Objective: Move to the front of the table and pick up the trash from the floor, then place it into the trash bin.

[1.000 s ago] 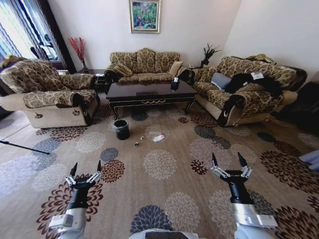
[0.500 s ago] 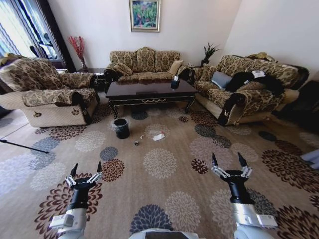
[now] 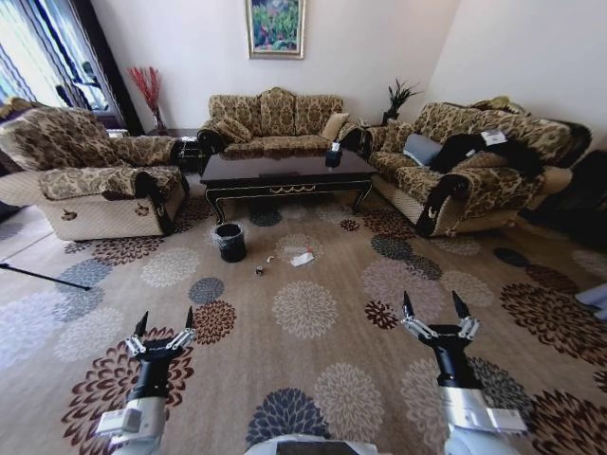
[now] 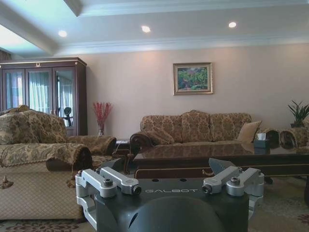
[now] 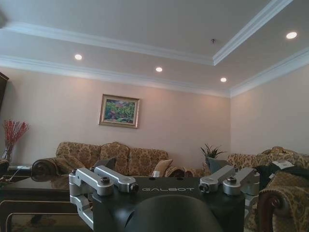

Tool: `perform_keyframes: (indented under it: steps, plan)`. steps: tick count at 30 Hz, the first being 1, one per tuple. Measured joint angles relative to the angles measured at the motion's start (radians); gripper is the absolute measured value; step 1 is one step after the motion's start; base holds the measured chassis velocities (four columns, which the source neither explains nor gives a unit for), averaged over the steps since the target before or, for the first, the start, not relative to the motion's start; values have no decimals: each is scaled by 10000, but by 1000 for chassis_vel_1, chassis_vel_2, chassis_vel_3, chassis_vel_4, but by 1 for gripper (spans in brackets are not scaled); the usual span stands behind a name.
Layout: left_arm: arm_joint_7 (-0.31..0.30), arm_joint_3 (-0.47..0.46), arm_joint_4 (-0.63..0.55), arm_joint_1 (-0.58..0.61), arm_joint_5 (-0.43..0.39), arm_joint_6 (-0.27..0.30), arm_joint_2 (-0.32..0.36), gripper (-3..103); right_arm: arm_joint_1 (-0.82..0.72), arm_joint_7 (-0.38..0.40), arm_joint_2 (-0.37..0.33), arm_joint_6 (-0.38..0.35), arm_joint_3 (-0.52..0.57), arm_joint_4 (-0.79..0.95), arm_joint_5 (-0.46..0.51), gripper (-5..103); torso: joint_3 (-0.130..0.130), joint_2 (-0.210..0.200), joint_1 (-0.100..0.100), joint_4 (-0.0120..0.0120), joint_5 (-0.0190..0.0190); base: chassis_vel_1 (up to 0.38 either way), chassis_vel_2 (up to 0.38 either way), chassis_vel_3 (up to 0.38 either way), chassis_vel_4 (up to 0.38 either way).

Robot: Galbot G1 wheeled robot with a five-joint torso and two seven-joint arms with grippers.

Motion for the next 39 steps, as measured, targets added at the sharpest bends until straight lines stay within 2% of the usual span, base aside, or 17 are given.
perform_keyframes:
  steps: [9, 12, 24, 28, 34, 39]
  plan:
    - [132, 116, -955, 88, -283, 496, 163, 100, -159, 69, -180, -364, 218, 464, 31, 100, -193, -328, -138, 1, 2, 0, 0, 0, 0]
    - [212, 163, -1355, 123, -410, 728, 265, 100, -211, 119, -267, -506, 327, 707, 10, 100, -319, -551, -234, 1, 0, 0, 0, 0, 0]
    - [262, 226, -1795, 403, -400, 642, 264, 100, 101, 92, -709, -492, 619, 88, 218, 100, -632, -1092, -464, 2, 3, 0, 0, 0, 0]
    - [271, 136, -1792, 369, -385, 644, 352, 100, 203, 92, -897, -383, 739, -301, 240, 100, -715, -1239, -524, 3, 3, 0, 0, 0, 0]
    - [268, -54, -956, 153, -350, 643, 813, 100, 170, 90, -1060, -179, 909, -594, 27, 100, -877, -1519, -643, 0, 0, 0, 0, 0, 0]
    - [268, -183, -790, 122, -460, 619, 1115, 100, 209, 84, -1271, -158, 1130, -694, 53, 100, -1001, -1735, -733, 1, 0, 0, 0, 0, 0]
